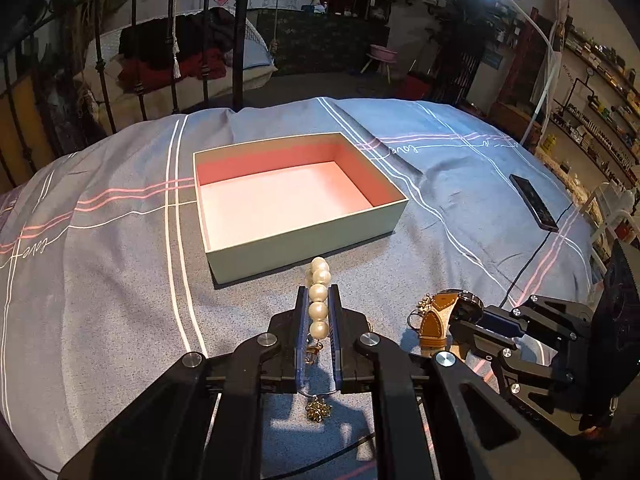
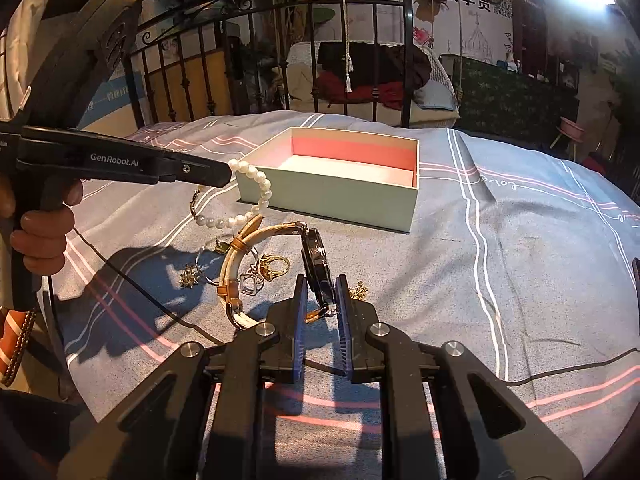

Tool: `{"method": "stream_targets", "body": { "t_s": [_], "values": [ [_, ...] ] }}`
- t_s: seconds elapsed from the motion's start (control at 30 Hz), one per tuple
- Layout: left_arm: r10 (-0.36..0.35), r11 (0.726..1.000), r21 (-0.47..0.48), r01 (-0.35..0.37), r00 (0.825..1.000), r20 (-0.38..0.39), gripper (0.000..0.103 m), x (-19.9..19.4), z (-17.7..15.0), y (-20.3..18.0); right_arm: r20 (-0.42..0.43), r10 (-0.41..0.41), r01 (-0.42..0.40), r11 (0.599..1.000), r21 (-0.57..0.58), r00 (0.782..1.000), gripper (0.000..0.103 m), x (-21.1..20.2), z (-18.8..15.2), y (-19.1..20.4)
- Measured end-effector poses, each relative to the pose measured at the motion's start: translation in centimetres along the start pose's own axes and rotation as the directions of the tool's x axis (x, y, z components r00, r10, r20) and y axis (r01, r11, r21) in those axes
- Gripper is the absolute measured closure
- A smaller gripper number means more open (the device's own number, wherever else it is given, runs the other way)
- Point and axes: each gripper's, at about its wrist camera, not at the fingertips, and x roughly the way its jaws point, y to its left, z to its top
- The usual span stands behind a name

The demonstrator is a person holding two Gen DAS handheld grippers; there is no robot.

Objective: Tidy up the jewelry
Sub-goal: 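Carry the pearl bracelet with the left tool while the right tool carries the watch into the box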

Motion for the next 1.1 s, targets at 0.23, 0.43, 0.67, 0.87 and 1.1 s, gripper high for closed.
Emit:
{"method": "stream_targets", "body": {
  "t_s": [0.23,0.43,0.67,0.87,1.1],
  "values": [
    [-0.002,1.000,-0.011,0.002,1.000,0.030,0.094,-1.5,0.9,0.0,0.027,0.000,0.000,1.000,0.006,1.000,0.088,-0.6,0.6,-0.4],
    [0.018,1.000,-0.010,-0.017,0.998,0.057,0.094,-1.9,2.2,-0.5,0.068,-0.003,0.003,1.000,0.002,0.998,0.088,-0.7,2.9,-0.9],
    [0.031,0.999,-0.031,-0.028,0.995,0.098,0.094,-1.6,5.1,-0.4,0.110,-0.011,0.012,1.000,-0.007,0.994,0.088,0.6,7.5,-1.7],
    [0.066,0.997,-0.055,-0.060,0.990,0.125,0.094,-0.7,8.2,0.3,0.113,-0.008,0.003,0.999,0.049,0.994,0.088,2.8,12.2,-3.3],
    [0.099,0.992,-0.092,-0.090,0.990,0.096,0.094,2.2,10.9,1.3,0.065,-0.044,0.039,0.996,0.076,0.997,0.088,7.1,15.6,-5.0]
  ]
}}
